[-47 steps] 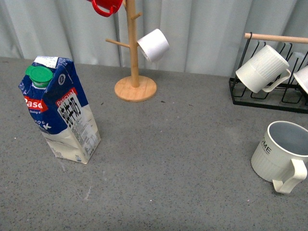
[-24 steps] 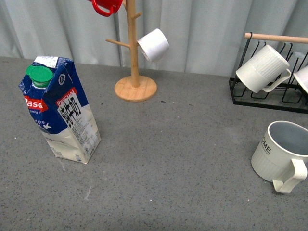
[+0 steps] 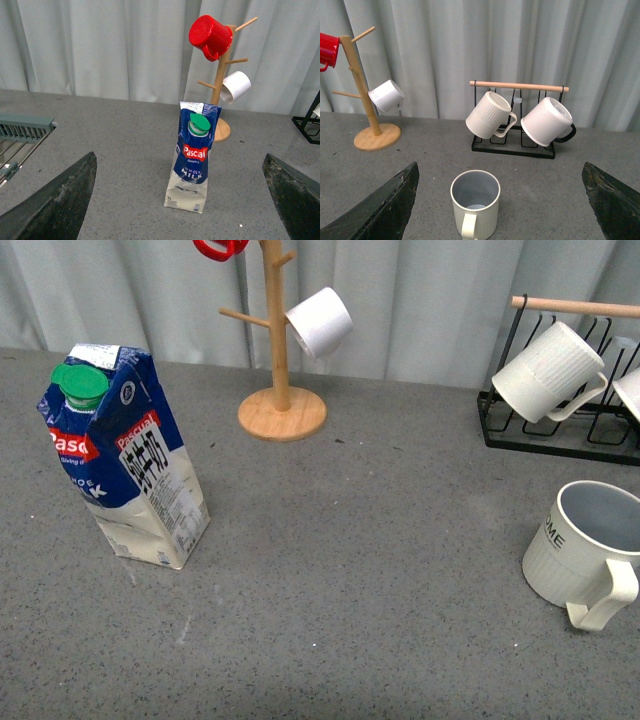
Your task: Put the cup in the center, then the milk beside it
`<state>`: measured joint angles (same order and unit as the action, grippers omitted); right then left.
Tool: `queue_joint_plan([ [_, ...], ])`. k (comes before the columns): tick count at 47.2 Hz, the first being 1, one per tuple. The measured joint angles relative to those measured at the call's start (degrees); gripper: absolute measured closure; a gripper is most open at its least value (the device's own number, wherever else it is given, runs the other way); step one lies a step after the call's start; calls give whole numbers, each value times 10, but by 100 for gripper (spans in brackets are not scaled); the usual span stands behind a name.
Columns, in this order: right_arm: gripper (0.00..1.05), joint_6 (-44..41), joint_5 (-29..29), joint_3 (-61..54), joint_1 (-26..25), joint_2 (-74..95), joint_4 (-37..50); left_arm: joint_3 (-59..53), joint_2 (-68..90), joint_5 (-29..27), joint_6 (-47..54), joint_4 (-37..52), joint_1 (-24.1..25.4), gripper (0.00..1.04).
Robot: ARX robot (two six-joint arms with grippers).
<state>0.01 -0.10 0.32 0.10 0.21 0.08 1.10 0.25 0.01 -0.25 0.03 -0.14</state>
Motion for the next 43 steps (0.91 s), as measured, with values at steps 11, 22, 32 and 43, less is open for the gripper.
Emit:
queue_joint_plan([
  [11,9,-38,134,22,39,63,-40,0,0,0,0,0,0,7],
  [22,9,-48,50,103,-18,445,182,0,0,0,0,0,0,7],
  [32,9,-21,14,258,-46,774,167,0,0,0,0,0,0,7],
  [43,9,20,0,383,-30,945,102,0,0,0,0,0,0,7],
])
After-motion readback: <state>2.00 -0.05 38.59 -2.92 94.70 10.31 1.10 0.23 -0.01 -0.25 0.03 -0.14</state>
